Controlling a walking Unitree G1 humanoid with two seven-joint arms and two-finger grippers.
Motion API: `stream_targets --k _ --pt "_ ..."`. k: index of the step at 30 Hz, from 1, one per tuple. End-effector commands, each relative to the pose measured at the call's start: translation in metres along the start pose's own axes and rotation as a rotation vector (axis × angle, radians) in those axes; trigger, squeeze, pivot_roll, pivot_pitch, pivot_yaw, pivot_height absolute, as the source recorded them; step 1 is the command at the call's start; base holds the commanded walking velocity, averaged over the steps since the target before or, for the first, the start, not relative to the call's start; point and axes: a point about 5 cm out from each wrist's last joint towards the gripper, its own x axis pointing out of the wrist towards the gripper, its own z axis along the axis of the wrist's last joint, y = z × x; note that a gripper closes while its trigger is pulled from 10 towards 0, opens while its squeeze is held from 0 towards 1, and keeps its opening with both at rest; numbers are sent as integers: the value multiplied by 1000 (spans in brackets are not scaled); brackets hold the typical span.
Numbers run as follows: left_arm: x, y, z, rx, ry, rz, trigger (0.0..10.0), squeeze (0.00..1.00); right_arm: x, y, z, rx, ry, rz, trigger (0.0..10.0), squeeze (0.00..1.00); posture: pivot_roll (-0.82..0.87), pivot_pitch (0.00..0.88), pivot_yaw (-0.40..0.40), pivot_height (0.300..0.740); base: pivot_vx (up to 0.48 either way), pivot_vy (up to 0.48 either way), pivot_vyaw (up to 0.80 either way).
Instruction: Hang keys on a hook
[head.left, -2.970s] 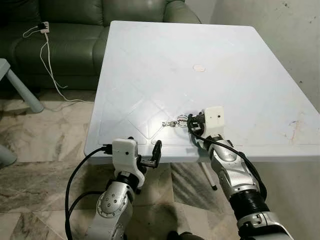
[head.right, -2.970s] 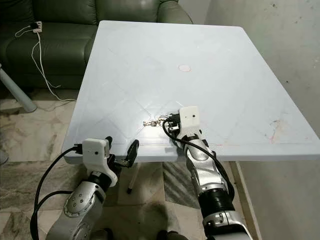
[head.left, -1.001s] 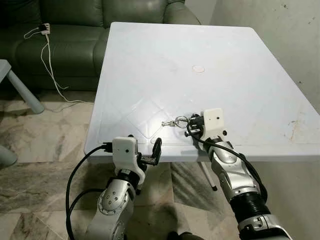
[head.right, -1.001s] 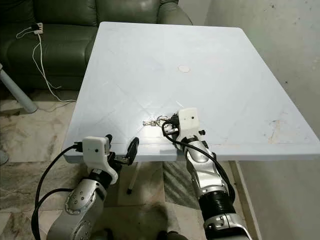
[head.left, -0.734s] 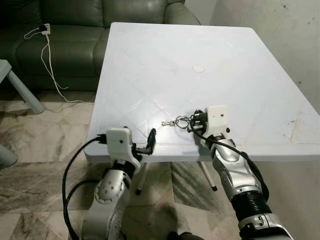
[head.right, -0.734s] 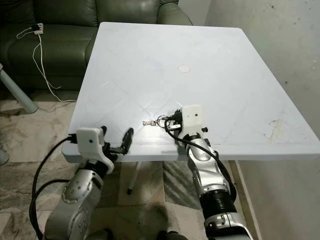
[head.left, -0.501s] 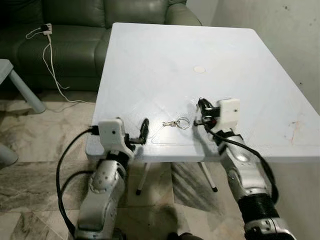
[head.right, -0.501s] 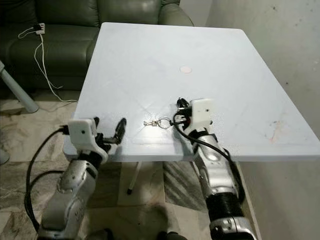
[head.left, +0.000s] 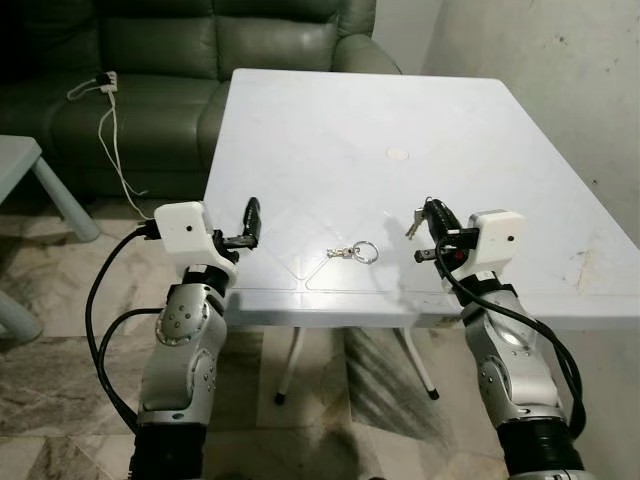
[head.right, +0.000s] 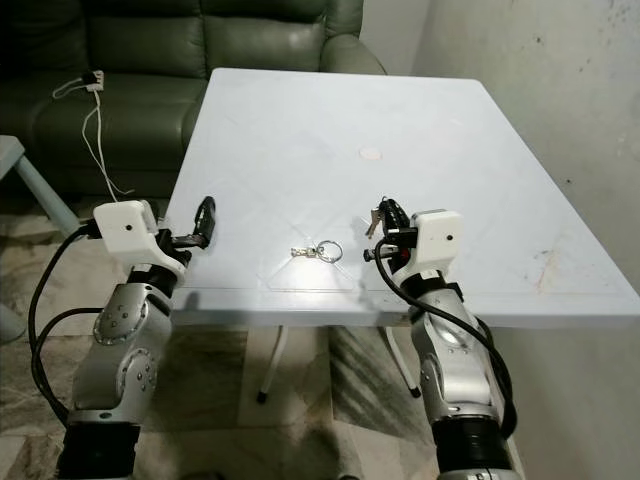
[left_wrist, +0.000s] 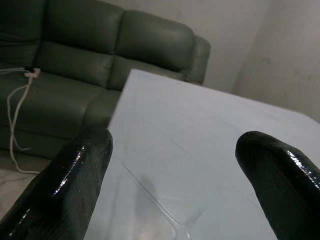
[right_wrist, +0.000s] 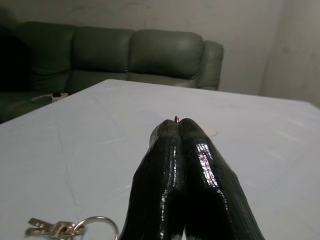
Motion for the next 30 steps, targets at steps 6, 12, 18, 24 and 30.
stream_targets --k 6,12,18,24,30 --pt "8 9 -3 10 9 35 10000 0 3 3 -2 -38 25 -4 10000 0 68 0 -75 740 0 0 -481" --pt "10 9 -1 22 -6 32 10000 0 4 4 -5 -47 48 1 10000 0 74 0 -81 740 0 0 -777" --pt "12 10 -2 33 -19 33 10000 0 6 7 -6 -59 51 3 10000 0 71 0 -83 740 0 0 -771" --pt "15 11 -2 30 -32 33 10000 0 9 9 -6 -69 54 5 10000 0 65 0 -78 740 0 0 -764" --pt "18 12 0 27 -44 29 10000 0 11 9 -6 -78 55 5 10000 0 62 0 -74 740 0 0 -763"
